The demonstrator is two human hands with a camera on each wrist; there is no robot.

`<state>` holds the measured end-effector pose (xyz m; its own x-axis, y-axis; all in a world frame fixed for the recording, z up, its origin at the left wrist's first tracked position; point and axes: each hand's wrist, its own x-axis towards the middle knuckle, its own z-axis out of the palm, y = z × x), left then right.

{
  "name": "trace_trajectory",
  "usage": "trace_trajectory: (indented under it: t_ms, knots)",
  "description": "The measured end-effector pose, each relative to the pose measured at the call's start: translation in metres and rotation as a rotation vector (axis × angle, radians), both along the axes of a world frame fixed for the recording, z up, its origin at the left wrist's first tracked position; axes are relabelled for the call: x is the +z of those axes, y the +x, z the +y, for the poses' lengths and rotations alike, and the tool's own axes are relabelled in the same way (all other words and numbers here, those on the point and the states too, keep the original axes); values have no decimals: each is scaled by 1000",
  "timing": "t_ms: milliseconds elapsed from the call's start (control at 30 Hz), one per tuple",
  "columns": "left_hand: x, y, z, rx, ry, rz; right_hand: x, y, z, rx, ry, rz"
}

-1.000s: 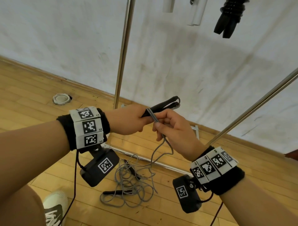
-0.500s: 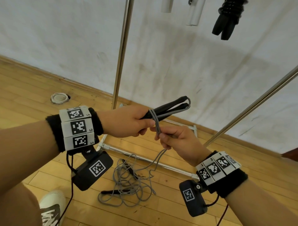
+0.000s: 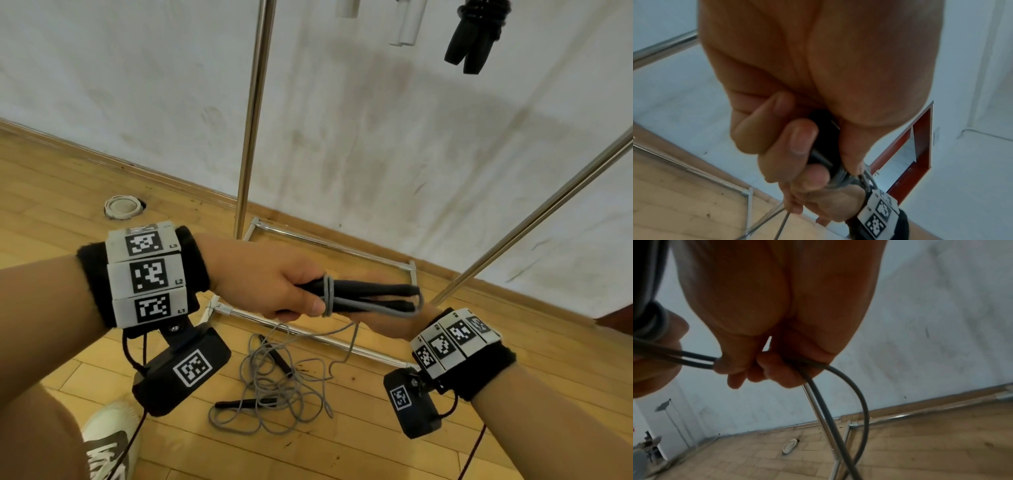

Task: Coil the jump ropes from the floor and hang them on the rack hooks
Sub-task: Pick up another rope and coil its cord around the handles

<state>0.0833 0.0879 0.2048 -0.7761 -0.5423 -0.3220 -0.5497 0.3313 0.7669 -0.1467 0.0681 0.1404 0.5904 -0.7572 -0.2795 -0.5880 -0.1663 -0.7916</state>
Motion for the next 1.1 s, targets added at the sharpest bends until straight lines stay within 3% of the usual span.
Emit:
trace_trajectory:
  t_ms: [67, 167, 400, 567, 767, 1100]
  knots:
    - [-2, -3, 3, -49, -19, -83, 4, 1, -7, 122, -126, 93]
    - [-8, -8, 7, -86, -33, -200, 5, 1, -8, 156, -276, 183]
    - [-19, -13, 4, -99, -194, -447, 11, 9, -9, 71, -257, 185]
    - [-25, -11, -3, -29, -237, -514, 24, 22, -3, -28, -297, 122]
    - [-34, -7, -15, 95, -300, -450, 36, 29, 4, -159, -285, 33]
    - [-25, 1, -31, 343, -361, -137, 24, 32, 12, -300, -234, -231]
